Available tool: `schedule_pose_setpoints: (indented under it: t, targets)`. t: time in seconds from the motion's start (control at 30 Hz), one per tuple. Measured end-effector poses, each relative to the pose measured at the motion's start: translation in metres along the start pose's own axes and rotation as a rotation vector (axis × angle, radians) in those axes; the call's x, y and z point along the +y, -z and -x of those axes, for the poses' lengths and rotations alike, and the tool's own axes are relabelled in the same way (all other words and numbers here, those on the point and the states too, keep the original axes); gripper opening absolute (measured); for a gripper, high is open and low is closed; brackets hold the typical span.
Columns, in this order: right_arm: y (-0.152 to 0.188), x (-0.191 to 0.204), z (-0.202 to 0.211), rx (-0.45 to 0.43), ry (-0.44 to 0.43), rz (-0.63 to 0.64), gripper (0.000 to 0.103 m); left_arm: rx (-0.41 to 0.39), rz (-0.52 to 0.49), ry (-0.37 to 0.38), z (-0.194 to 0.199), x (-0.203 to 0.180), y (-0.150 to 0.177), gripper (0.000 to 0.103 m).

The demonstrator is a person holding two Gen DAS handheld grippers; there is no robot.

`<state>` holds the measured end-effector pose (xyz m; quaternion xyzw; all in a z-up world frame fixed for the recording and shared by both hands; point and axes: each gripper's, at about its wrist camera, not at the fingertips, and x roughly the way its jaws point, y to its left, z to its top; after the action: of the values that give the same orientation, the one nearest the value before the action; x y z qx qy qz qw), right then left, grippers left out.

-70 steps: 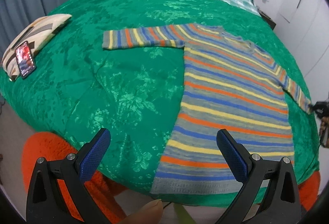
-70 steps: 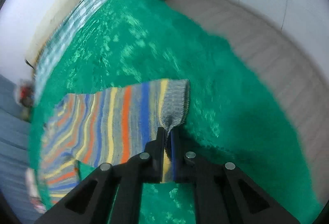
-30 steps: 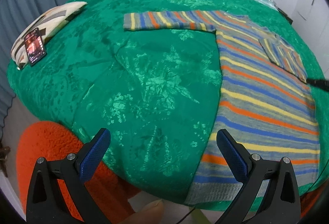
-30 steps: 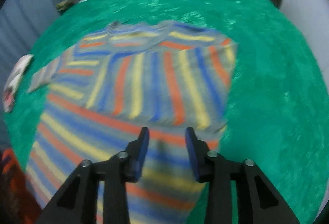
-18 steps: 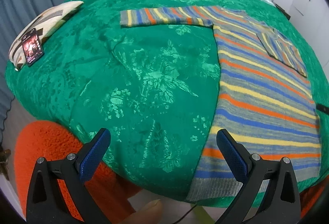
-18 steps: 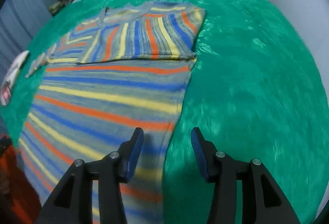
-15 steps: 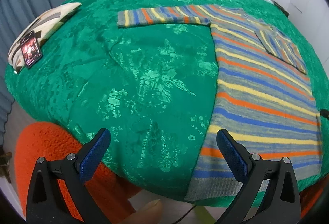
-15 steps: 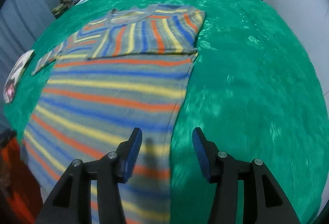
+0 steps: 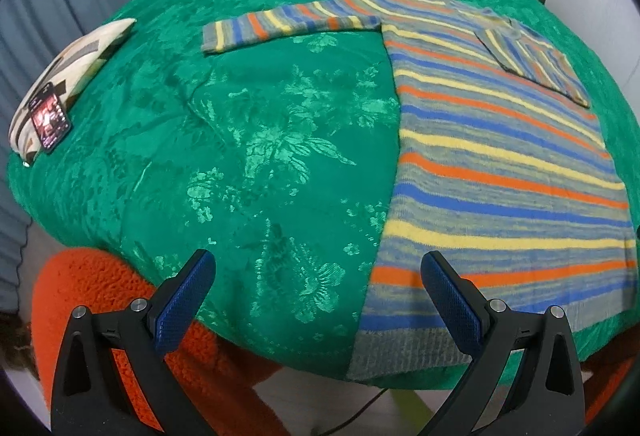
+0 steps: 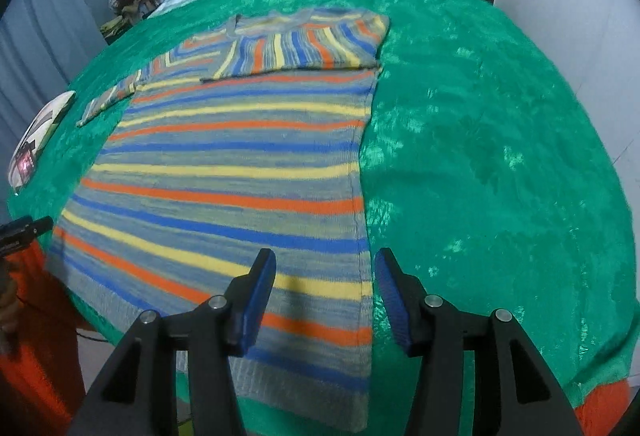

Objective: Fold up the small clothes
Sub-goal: 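Open the right tool to release the folded sleeve and withdraw it, then move the open left tool down to the other sleeve cuff and grasp it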

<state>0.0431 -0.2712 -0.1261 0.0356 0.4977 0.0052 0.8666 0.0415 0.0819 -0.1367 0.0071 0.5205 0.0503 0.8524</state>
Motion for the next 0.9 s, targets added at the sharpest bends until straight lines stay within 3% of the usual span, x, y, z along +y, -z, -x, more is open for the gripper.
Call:
schedule_pose_setpoints:
  t: [0.2,0.53,0.9]
  targets:
    - [0.001,0.008,0.010,-0.062,0.021,0.013,0.055,0.012,0.021,0.021,-0.001,0.004,0.001,0.102]
    - [0.006,0.014,0.009,-0.092,0.023,0.028,0.055,0.007,0.060,0.007,0.002,0.012,-0.001,0.102]
    - [0.008,0.014,0.008,-0.091,0.015,0.031,0.055,0.010,0.024,-0.004,0.001,0.005,-0.001,0.102]
